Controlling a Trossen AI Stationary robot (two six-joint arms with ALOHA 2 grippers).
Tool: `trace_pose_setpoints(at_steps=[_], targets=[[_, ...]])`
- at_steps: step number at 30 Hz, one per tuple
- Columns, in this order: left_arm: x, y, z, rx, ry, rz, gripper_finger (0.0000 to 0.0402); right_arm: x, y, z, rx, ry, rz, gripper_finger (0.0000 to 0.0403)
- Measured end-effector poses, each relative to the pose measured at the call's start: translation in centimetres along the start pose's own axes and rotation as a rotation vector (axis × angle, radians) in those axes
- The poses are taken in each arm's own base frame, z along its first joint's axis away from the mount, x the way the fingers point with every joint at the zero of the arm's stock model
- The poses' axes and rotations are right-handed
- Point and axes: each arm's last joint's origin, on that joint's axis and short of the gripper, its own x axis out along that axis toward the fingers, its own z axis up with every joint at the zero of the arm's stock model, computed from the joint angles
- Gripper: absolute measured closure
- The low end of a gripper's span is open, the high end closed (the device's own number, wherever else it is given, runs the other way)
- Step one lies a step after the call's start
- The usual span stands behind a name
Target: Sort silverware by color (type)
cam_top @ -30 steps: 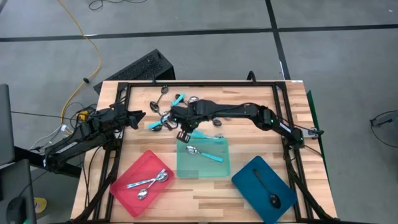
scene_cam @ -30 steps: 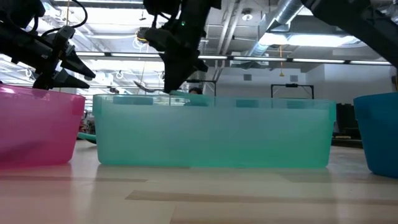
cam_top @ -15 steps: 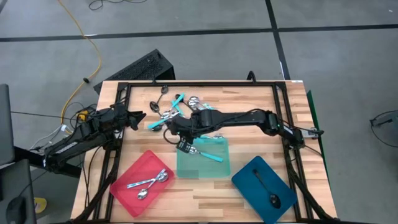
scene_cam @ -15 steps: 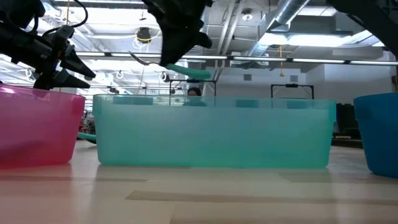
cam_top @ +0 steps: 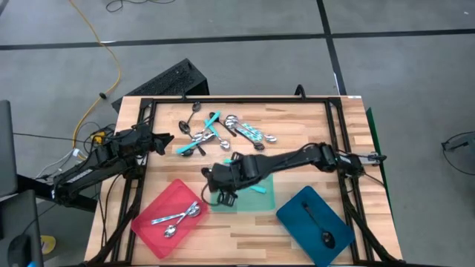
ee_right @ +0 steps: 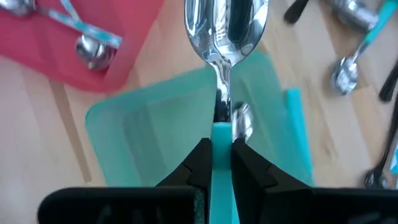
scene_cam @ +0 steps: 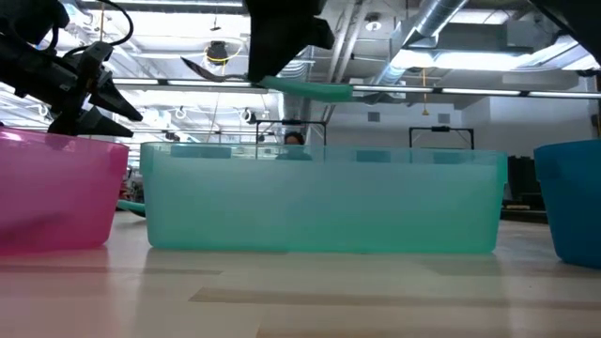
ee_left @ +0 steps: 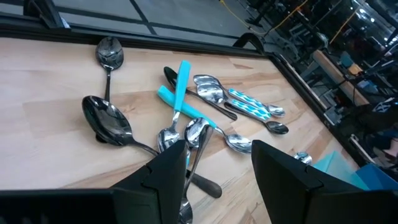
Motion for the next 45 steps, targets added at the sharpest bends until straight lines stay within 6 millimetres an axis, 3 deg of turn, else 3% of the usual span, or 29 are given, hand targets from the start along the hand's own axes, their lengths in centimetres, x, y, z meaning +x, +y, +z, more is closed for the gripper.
trace_pose_setpoints(at_steps=[7,22,30,34,41,45], targets=[[0.0,0.0,0.0,0.000,0.000,0.000,0.0235,-0.2,1.0,-0.5,-0.001,-0.002,0.009,0.0341],[0.0,0.0,0.0,0.001,-0.012,0.014,0.0235,-0.2,0.6,-0.9,-0.059,0.041,-0.023,0.0340],[0.0,0.1,0.1,0.006,-0.017,0.021,0.0235,1.4,-0.1,-1.9,-0.064,0.070,-0.012,0.0340],[0.0,0.1,0.1,0.006,-0.021,0.024,0.0235,1.2,-0.9,-2.9,-0.031,0.039,0.058,0.0340],[0.0,0.1,0.1,0.006,-0.040,0.046,0.0235,3.0,-2.9,-6.0,0.100,-0.056,0.212,0.0340],[0.0,0.1,0.1,0.004,-0.039,0.045,0.0235,4.0,-4.1,-7.2,0.135,-0.046,0.214,0.0340]])
